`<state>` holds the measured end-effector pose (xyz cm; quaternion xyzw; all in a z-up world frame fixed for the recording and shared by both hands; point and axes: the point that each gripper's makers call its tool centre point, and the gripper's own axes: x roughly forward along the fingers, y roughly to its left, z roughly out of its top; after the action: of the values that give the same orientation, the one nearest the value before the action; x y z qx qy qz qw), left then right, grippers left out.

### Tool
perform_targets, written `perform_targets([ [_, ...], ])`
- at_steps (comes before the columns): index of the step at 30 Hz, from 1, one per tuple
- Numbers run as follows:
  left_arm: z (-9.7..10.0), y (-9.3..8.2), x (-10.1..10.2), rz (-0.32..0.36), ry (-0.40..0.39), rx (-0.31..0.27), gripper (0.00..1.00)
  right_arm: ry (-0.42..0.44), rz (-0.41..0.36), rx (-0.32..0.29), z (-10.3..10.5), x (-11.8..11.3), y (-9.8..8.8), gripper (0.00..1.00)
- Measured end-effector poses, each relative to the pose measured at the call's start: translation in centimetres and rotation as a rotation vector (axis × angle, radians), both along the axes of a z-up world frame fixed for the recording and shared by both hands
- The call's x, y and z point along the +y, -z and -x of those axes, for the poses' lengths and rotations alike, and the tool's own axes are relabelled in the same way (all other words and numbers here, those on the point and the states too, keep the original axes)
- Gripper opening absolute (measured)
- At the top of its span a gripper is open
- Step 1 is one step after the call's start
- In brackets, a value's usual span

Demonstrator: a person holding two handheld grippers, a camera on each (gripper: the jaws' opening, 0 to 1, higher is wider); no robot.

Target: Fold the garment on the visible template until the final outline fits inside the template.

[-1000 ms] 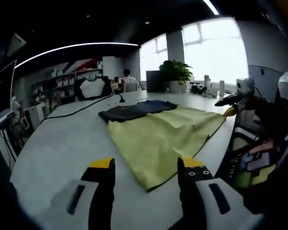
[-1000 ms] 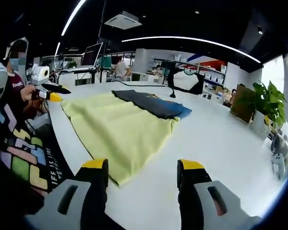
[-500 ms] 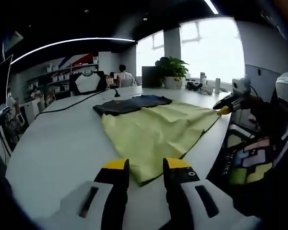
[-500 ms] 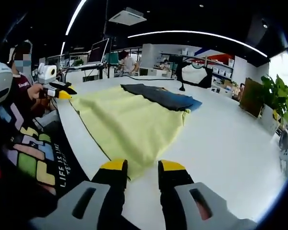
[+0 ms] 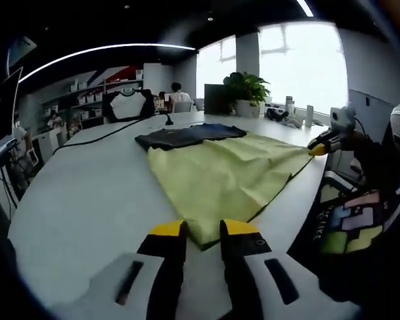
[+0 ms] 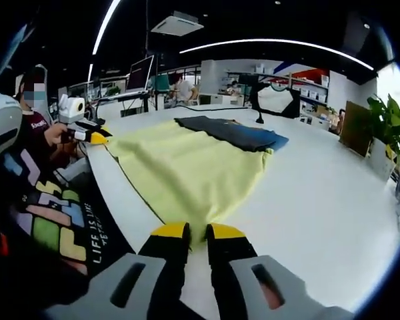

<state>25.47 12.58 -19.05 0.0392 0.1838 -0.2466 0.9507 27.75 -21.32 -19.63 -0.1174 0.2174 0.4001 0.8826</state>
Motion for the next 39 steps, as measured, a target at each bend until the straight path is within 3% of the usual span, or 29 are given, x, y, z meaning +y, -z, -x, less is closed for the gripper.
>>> perform_targets([
  [3, 0.0, 0.0, -0.2, 0.007, 0.004, -0.006, 0.08, 0.007, 0.011, -0.031, -0.2, 0.1, 0.0, 0.02],
  [8, -0.2, -0.2, -0.1, 0.034, -0.003, -0.037, 0.05, 0.033, 0.028, -0.022, -0.3, -0.4, -0.1, 0.01],
  [9, -0.3, -0.7, 0.0, 0.063, -0.013, -0.056, 0.05, 0.036, 0.031, -0.024, -0.2, -0.5, -0.2, 0.01],
  [11, -0.5, -2.9, -0.2, 0.192, -0.027, -0.088, 0.05, 0.042, 0.006, -0.04, -0.2, -0.6, -1.2, 0.01],
  [13, -0.4, -4.5, -0.1, 0.229, -0.021, -0.133, 0.05, 0.044, -0.002, -0.056, -0.1, -0.7, -2.1, 0.01],
  [15, -0.2, -5.0, 0.1, 0.193, -0.027, -0.154, 0.05, 0.048, -0.012, -0.075, -0.1, -0.7, -3.0, 0.01],
  [22, 0.0, -6.0, -0.3, 0.183, -0.017, -0.191, 0.05, 0.056, -0.021, -0.127, 0.0, -0.6, -5.0, 0.02],
  [32, 0.4, -9.0, -0.2, 0.212, -0.029, -0.252, 0.05, 0.058, -0.06, -0.217, 0.2, -0.2, -8.2, 0.02],
  [39, 0.7, -10.3, -0.3, 0.214, -0.035, -0.274, 0.04, 0.063, -0.059, -0.245, 0.3, 0.0, -9.9, 0.02],
])
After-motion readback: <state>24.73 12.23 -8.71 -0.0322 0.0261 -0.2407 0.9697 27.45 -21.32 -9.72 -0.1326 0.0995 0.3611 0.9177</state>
